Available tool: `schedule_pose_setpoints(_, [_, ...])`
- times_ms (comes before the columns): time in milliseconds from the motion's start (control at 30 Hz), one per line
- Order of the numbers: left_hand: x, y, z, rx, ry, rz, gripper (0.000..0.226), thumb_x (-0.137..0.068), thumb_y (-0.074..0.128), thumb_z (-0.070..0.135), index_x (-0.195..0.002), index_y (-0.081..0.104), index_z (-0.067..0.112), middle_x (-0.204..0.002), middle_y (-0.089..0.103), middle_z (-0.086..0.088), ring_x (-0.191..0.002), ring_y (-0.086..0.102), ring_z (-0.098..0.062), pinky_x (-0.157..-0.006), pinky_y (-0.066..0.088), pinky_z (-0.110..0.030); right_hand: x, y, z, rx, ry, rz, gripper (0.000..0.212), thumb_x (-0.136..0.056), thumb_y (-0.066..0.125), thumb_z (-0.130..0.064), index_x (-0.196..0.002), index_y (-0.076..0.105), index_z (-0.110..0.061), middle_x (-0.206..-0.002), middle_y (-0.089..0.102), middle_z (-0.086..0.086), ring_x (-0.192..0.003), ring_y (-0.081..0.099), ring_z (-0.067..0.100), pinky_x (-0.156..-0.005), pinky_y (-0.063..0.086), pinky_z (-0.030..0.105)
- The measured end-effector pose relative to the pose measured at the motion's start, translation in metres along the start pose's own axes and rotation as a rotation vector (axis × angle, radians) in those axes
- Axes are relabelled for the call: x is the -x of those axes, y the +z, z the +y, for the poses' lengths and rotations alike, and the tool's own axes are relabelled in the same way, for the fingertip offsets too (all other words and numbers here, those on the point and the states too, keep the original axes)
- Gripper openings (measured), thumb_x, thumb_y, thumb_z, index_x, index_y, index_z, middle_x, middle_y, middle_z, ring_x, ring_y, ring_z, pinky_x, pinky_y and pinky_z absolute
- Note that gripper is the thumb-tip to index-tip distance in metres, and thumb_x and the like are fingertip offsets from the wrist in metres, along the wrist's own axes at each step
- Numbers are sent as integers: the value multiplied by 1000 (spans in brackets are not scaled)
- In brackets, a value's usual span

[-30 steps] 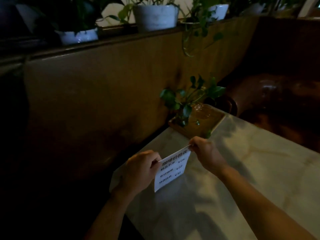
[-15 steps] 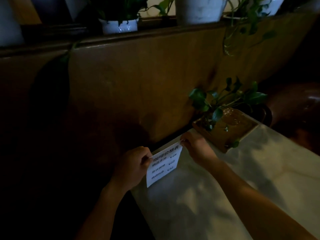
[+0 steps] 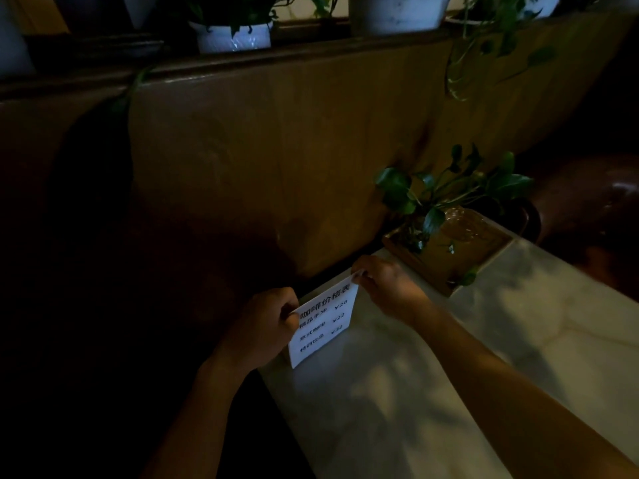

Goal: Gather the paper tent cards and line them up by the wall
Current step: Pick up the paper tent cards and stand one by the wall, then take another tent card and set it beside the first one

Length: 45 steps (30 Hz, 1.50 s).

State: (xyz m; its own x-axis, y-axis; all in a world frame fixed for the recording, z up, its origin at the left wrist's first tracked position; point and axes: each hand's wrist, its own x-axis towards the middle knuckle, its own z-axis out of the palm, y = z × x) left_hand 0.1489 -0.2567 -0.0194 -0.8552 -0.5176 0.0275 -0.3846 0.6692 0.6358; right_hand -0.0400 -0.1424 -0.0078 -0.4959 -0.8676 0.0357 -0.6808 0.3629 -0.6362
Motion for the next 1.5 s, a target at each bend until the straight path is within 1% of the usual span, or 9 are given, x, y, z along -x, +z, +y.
schedule_pose_setpoints(100, [-1,-1,2,-19,-10,-23,6,-88,52,23,-92,48,20,-108,62,-3,-96,63,-20,-55,45,-10,0,-2,-3,42,24,-26,15,-88,50,-15,-102,54,-10,-108,61,13,-95,56,25,-71,43,32])
schedule_pose_setpoints(233, [-3,-4,11,-47,37,27,17,-87,53,27,-102,47,23,-110,54,-1,-92,56,-13,-52,39,-9,8,-10,-1,212,-29,8,35,-85,56,-20,-118,46,-12,-119,56,14,-104,55,27,-84,48,38])
schedule_pose_setpoints(400, [-14,-2,32,-137,113,148,37,-83,58,31,-117,47,23,-120,51,-6,-106,51,-19,-73,43,-23,25,-31,6,369,9,29,49,-84,58,-25,-129,38,-15,-133,48,10,-112,53,26,-93,48,43])
schedule_pose_setpoints(567, [-22,8,64,-185,261,161,43,-83,57,36,-123,47,26,-122,55,-3,-109,50,-18,-83,38,-27,58,-57,24,450,72,75,55,-83,58,-32,-131,36,-17,-126,52,9,-113,51,27,-94,45,41])
schedule_pose_setpoints(767, [-31,37,109,-121,436,21,45,-82,59,35,-124,48,23,-127,56,-2,-115,50,-20,-92,43,-34,126,-95,49,438,262,115,58,-80,58,-43,-130,37,-23,-132,50,6,-116,49,27,-97,43,42])
schedule_pose_setpoints(967, [-34,82,165,-102,550,-196,46,-83,57,37,-125,47,23,-129,54,-4,-116,48,-23,-95,43,-40,213,-128,70,444,449,195,57,-81,57,-43,-130,35,-23,-135,47,4,-121,44,22,-102,38,41])
schedule_pose_setpoints(1067, [-28,108,197,-68,597,-284,45,-83,59,30,-124,47,18,-127,54,-8,-115,49,-25,-93,40,-32,262,-140,75,441,558,256,59,-81,57,-44,-132,33,-25,-139,43,2,-125,40,20,-104,34,40])
schedule_pose_setpoints(1133, [-21,126,218,-66,656,-347,44,-83,60,29,-123,48,16,-126,54,-9,-115,50,-25,-93,40,-32,294,-145,76,422,622,297,60,-81,57,-45,-132,32,-26,-141,41,1,-126,39,20,-104,33,39])
schedule_pose_setpoints(1500, [31,213,309,-137,934,-439,39,-82,55,43,-118,46,31,-125,55,6,-108,54,-17,-87,45,-33,442,-163,80,382,870,495,60,-80,58,-44,-130,35,-22,-137,46,5,-121,45,20,-101,37,40])
